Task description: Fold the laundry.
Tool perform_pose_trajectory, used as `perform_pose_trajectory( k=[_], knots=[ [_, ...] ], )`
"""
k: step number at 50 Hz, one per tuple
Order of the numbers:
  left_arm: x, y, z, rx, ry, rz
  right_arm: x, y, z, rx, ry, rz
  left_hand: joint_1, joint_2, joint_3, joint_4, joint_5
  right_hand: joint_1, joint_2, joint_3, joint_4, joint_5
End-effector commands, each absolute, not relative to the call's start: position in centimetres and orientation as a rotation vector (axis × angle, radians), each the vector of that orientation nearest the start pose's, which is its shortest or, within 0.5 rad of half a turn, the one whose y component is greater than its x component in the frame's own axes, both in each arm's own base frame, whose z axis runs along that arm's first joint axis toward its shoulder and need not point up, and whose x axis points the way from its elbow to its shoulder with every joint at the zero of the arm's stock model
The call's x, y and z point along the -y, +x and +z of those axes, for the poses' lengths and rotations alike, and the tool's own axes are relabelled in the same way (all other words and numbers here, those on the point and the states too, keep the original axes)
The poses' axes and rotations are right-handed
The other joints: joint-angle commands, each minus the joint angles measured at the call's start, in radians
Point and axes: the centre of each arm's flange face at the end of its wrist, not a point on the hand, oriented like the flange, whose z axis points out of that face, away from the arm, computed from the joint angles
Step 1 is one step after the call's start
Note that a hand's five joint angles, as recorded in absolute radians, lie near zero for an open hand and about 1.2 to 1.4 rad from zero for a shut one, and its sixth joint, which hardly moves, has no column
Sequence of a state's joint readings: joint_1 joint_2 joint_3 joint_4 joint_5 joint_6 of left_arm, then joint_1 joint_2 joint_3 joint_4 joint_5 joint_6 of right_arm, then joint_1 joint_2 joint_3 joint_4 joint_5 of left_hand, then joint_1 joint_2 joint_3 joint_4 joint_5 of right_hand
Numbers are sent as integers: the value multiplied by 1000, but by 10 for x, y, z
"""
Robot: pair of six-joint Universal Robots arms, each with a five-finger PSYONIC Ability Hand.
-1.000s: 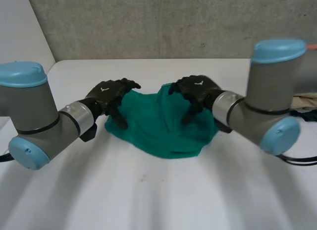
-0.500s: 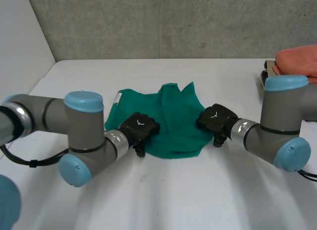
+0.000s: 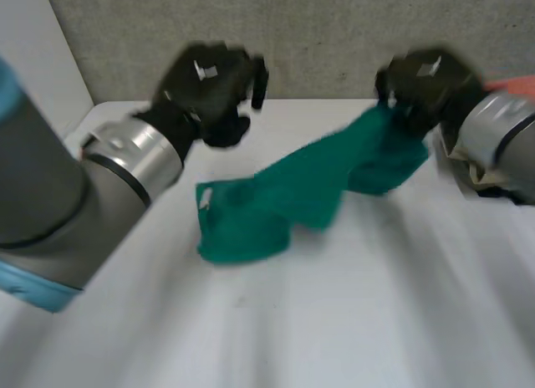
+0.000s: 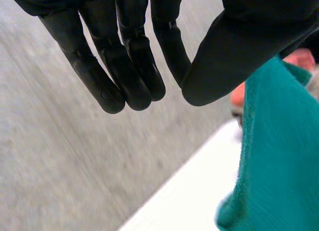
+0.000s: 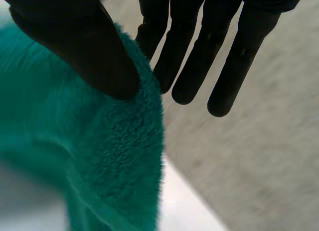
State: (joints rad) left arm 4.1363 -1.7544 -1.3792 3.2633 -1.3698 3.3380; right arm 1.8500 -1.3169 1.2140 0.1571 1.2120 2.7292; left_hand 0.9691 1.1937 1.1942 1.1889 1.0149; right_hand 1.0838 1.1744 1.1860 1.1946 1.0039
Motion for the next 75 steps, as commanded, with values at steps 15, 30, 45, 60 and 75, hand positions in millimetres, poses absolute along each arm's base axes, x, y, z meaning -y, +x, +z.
perform_pose_trajectory(
  k=[15,30,45,60,75],
  knots=[
    [301,-311,185,-2526,995,-1954,328,304,217,-2063,-1172,-1805,44,-180,-181,-175,-176,312,222,210,202,218],
    [189,-324,191,-2579,1270,-2052,297,285,278,-2056,-994,-1940,-535,-760,-761,-755,-756,312,222,210,202,218],
    [205,-363,175,-2826,892,-2044,206,292,357,-1747,-990,-2051,-741,-965,-966,-960,-961,312,222,210,202,218],
    [174,-396,154,-3449,639,-1671,196,292,368,-1725,-981,-2075,423,198,198,203,202,312,222,210,202,218],
    [194,-324,294,-3001,801,-2320,258,258,317,-2042,-1008,-1953,427,203,202,207,207,312,222,210,202,218]
  ],
)
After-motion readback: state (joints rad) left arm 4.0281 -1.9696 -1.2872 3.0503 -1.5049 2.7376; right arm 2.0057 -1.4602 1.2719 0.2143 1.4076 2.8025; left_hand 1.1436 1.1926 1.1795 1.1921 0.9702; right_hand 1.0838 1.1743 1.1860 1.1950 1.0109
